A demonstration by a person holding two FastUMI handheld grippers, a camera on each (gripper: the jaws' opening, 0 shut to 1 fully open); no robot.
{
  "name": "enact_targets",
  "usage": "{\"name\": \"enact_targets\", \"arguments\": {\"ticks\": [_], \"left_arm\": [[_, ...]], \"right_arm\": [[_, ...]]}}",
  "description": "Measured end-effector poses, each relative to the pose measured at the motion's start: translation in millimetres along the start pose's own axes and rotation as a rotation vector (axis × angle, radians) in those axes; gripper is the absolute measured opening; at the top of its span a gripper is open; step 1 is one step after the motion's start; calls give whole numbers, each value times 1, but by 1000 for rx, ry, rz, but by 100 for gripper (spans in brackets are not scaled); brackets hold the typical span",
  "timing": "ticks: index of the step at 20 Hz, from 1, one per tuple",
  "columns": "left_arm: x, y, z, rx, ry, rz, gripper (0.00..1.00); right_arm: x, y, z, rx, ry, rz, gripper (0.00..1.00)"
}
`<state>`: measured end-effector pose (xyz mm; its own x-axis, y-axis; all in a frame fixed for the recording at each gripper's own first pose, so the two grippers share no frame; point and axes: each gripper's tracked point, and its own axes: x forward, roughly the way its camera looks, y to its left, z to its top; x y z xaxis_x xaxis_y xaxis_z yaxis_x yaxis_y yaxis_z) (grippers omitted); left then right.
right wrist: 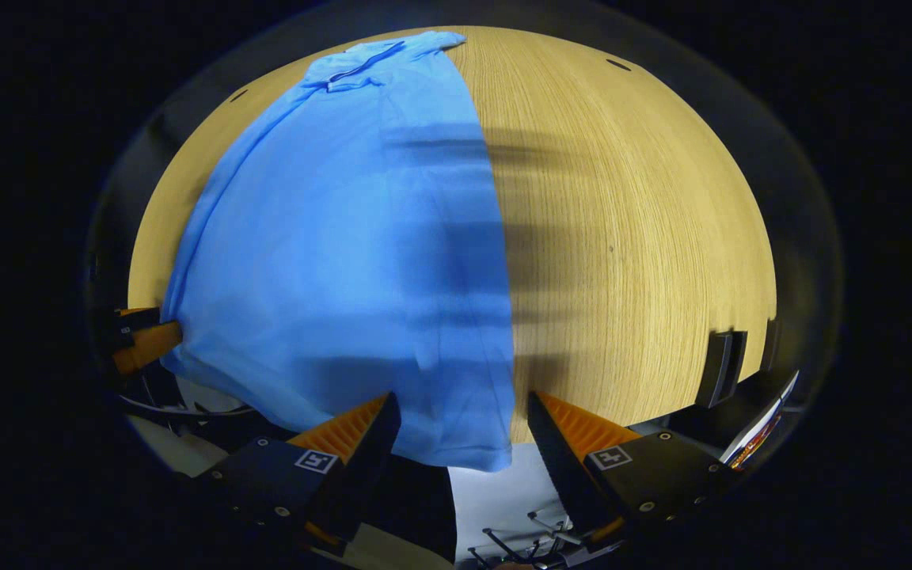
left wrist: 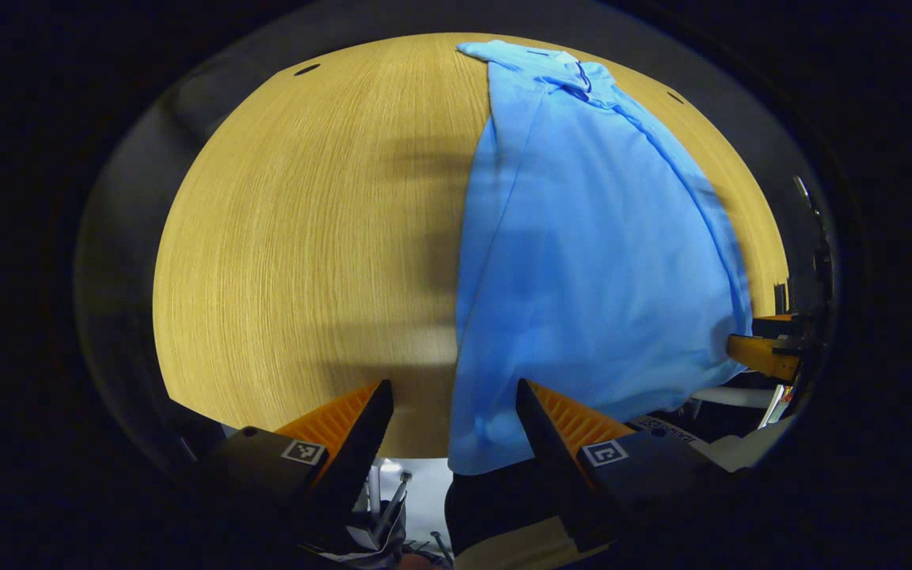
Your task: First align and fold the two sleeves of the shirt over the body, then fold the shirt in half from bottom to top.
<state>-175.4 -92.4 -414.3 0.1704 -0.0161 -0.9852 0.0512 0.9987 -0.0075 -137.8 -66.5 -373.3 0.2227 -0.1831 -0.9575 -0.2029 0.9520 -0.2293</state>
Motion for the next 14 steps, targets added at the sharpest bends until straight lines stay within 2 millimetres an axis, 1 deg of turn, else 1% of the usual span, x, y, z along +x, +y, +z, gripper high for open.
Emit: {"name": "enact_targets", "arguments": {"ticks": [4, 5, 6, 7, 8, 9, 11, 12, 13, 14], "left_arm": [[-2, -5, 0, 11, -2, 1, 100], [-2, -9, 3, 18, -15, -6, 99], [-1, -14, 6, 25, -26, -11, 65], [-3, -19, 10, 38, -51, -8, 32], [-4, -23, 10, 86, -81, 8, 11], [-4, -22, 10, 134, -89, 29, 7], [-4, -26, 11, 169, -90, 56, 6], [-3, -28, 13, 149, -80, 37, 6], [-3, -33, 17, 108, -67, 5, 6], [-6, -31, 29, 77, -70, -16, 6]], "right_arm": [[-1, 2, -3, 42, 13, -3, 98], [0, 4, -3, 36, 16, -2, 93], [-2, 8, -2, 17, 7, 3, 77], [-1, 13, -2, 19, -5, 17, 52], [-2, 20, -2, 40, -16, 37, 27], [-2, 24, -1, 32, -16, 52, 2], [-4, 29, -2, 43, -3, 80, 1], [-6, 32, 1, 51, -2, 93, 0], [-10, 31, 8, 58, -9, 102, 1], [-16, 28, 20, 64, -31, 107, 0]]}}
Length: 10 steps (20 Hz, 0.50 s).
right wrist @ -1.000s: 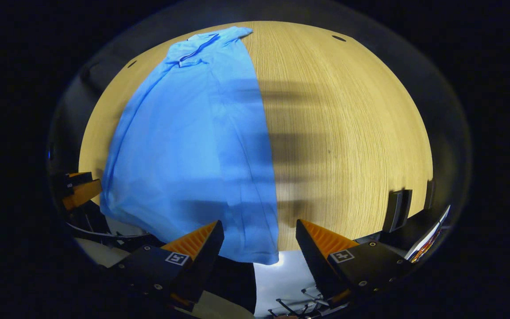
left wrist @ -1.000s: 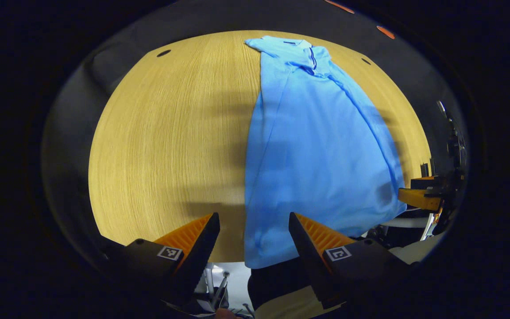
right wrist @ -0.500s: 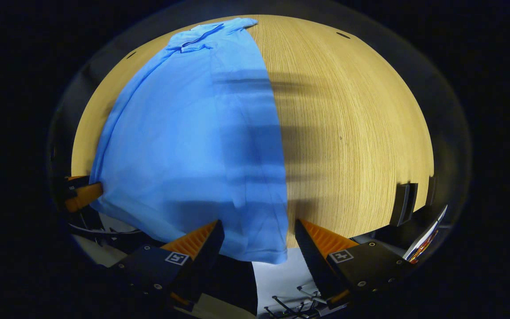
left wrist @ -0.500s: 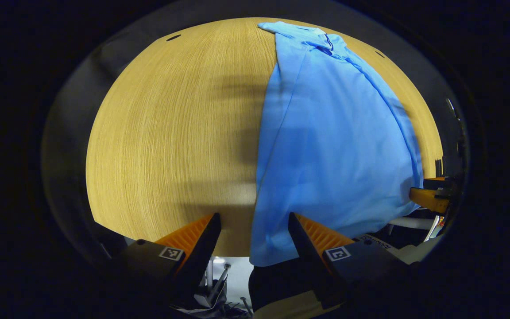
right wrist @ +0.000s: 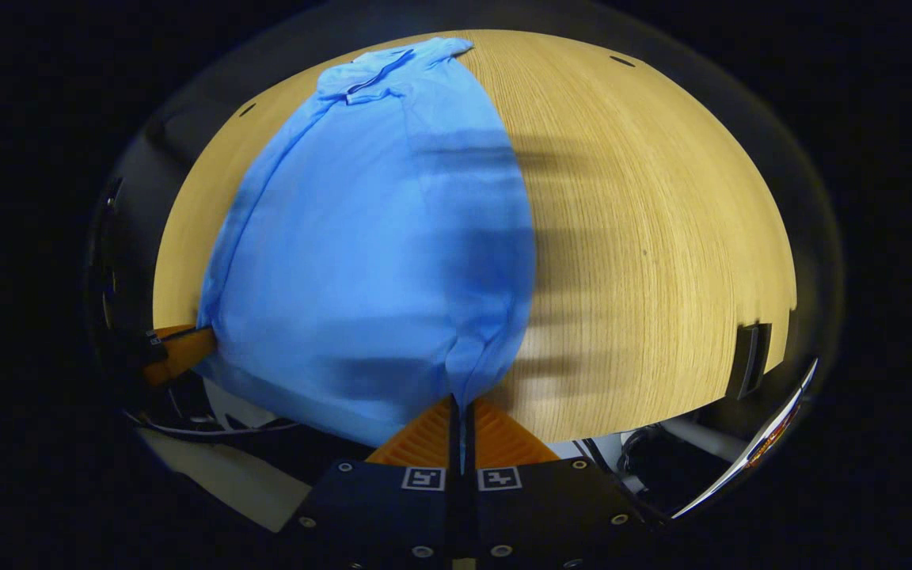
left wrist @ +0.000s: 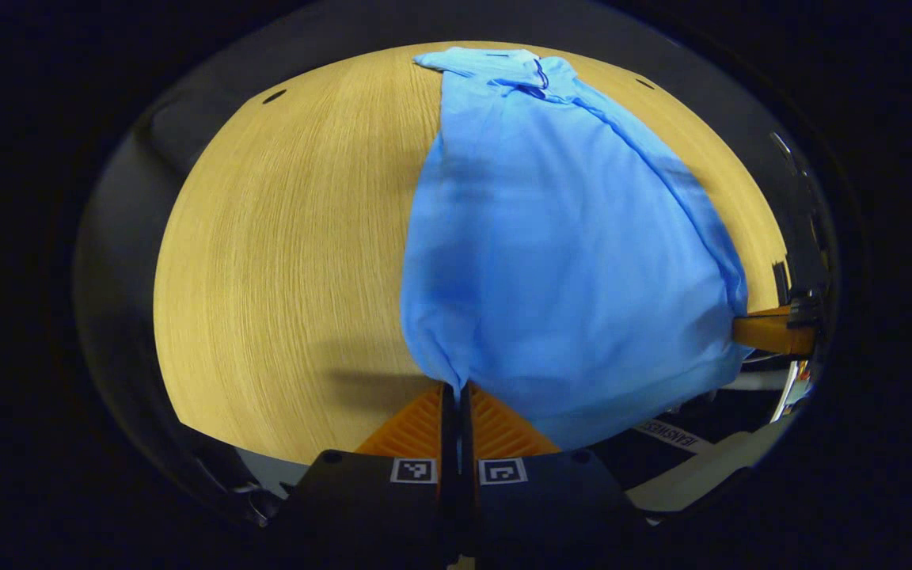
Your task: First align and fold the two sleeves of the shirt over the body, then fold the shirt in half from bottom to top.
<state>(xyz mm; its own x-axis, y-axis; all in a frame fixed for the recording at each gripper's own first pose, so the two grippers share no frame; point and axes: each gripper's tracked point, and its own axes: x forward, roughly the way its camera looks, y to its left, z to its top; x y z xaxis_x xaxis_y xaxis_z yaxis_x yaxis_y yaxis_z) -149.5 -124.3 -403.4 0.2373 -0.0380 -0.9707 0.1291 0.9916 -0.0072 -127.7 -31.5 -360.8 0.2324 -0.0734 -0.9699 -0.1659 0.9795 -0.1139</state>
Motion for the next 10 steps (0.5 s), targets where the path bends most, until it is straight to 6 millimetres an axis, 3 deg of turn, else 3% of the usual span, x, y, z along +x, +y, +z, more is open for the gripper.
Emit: {"name": "enact_targets", "arguments": {"ticks": [2, 5, 7, 10], "left_arm": [[-7, 3, 19, -35, -16, -21, 6], [-17, 13, 74, -69, -71, -31, 6], [-27, 14, 132, -97, -135, -50, 6], [-35, 14, 204, -92, -212, -57, 6]], "right_arm": [[-11, -2, 25, 10, -36, 12, 0], [-30, -5, 79, 15, -110, 35, 0], [-44, -11, 130, 1, -180, 30, 0], [-61, -14, 198, -19, -263, 17, 0]]}}
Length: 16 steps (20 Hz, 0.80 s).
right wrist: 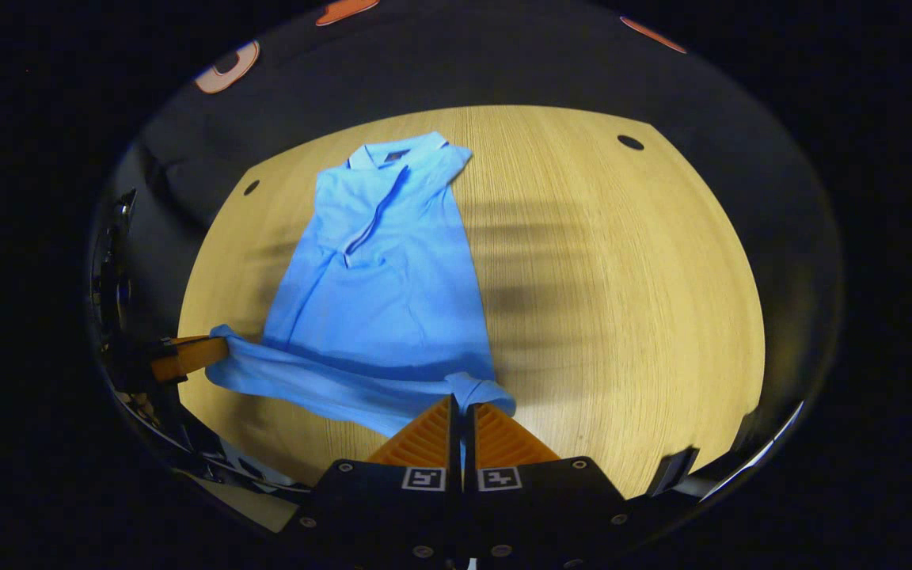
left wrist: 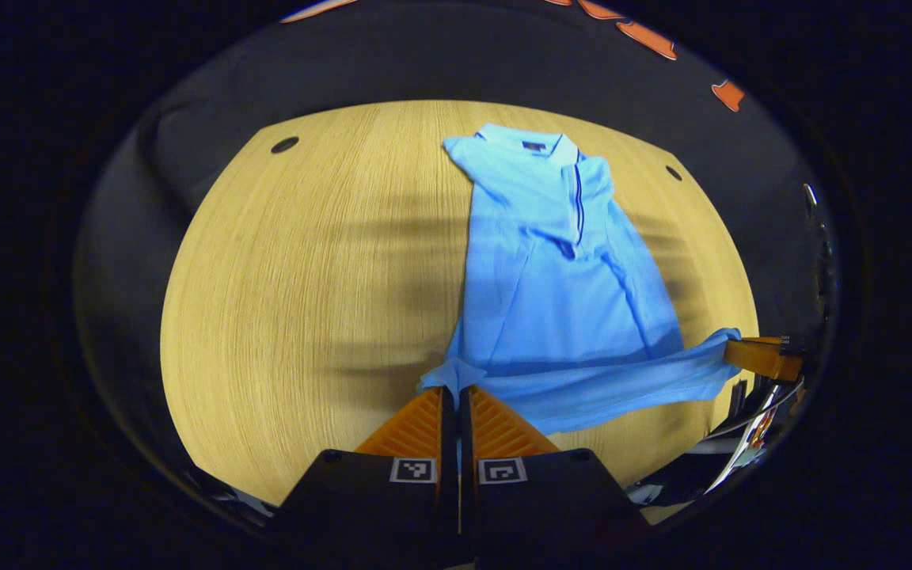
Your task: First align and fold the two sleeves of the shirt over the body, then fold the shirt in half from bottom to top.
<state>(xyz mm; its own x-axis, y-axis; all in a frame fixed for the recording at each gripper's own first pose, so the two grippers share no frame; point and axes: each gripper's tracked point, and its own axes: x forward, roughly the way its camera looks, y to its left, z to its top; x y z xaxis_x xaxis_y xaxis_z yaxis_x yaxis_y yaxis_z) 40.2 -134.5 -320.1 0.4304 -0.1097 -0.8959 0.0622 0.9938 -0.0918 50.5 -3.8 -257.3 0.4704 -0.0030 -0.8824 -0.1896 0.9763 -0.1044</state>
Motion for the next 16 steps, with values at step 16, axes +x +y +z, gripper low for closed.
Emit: {"name": "enact_targets", "arguments": {"ticks": [16], "left_arm": [[102, 15, 258, 31, -158, 53, 6]], "right_arm": [[103, -32, 244, 18, -232, -76, 1]]}}
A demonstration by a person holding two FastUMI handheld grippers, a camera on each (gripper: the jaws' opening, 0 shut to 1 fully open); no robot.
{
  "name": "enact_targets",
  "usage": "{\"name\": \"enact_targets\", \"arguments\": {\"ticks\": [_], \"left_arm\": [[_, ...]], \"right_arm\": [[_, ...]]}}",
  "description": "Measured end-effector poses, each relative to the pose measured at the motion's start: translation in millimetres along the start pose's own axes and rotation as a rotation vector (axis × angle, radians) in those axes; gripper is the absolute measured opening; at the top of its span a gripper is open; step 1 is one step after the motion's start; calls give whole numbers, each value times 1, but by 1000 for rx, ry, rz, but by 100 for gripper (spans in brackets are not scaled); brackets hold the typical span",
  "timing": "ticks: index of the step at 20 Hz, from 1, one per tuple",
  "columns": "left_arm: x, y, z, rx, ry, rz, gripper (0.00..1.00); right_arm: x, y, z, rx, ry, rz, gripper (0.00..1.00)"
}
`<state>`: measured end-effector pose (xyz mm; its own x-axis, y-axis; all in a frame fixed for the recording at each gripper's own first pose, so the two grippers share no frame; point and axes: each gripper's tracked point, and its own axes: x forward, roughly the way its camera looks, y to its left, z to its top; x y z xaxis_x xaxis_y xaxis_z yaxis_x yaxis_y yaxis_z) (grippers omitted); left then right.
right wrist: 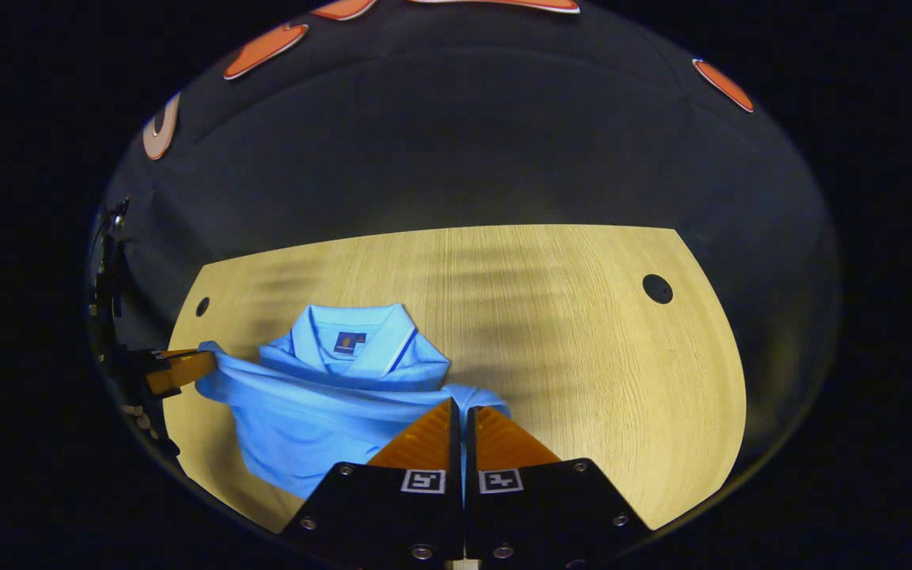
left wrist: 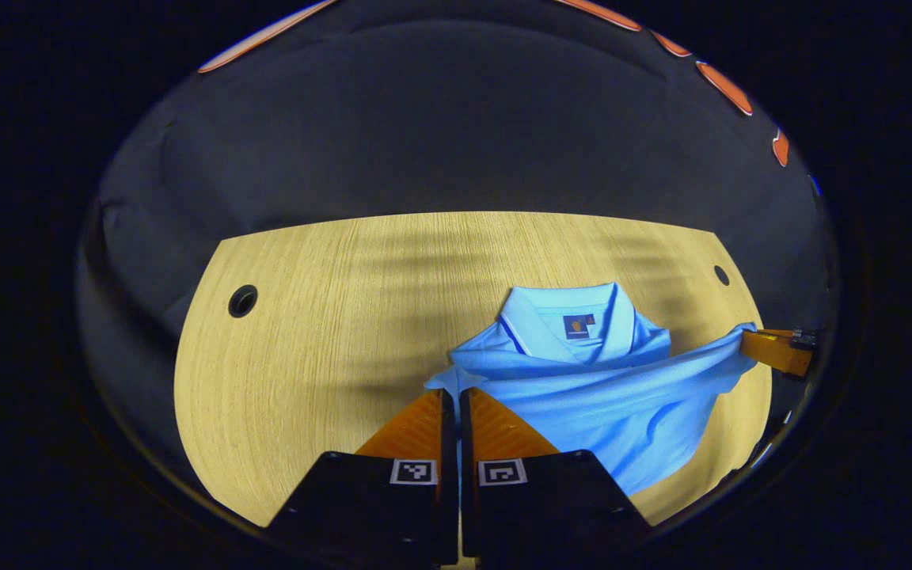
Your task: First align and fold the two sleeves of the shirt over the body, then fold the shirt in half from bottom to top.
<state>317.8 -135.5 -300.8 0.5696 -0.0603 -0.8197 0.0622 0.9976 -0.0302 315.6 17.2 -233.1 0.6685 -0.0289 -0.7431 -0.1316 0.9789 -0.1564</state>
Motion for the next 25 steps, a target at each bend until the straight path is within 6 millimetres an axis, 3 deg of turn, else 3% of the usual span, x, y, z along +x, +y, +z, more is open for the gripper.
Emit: {"name": "enact_targets", "arguments": {"ticks": [2, 4, 5, 7, 9, 12, 13, 16, 19, 22, 25], "left_arm": [[22, 3, -7, -35, 13, 17, 9], [23, 7, -7, -55, 5, 21, 12], [22, 11, -7, -52, -3, 33, 41], [2, 27, 8, -35, -76, 74, 99], [-38, 40, 29, -32, -183, 117, 99], [-101, 47, 47, -41, -313, 128, 99], [-133, 48, 50, -53, -367, 121, 100], [-203, 60, 58, -20, -505, 162, 100], [-286, 48, 65, 19, -657, 156, 99], [-334, 28, 57, 34, -745, 132, 99], [-355, 12, 44, 46, -779, 119, 99]], "right_arm": [[20, -7, 8, -46, -64, -45, 6], [9, -4, 3, -51, -44, -31, 18], [9, -1, 2, -48, -47, -22, 25], [-10, -1, 6, -24, -86, -13, 81], [-33, -2, 12, -3, -121, -8, 99], [-80, -6, 31, 5, -235, -17, 99], [-105, -8, 38, 4, -293, -21, 99], [-161, -1, 49, 14, -413, 6, 99], [-219, -7, 50, 47, -505, 21, 99], [-267, -13, 45, 48, -610, 4, 98], [-295, -16, 34, 33, -666, -5, 98]]}}
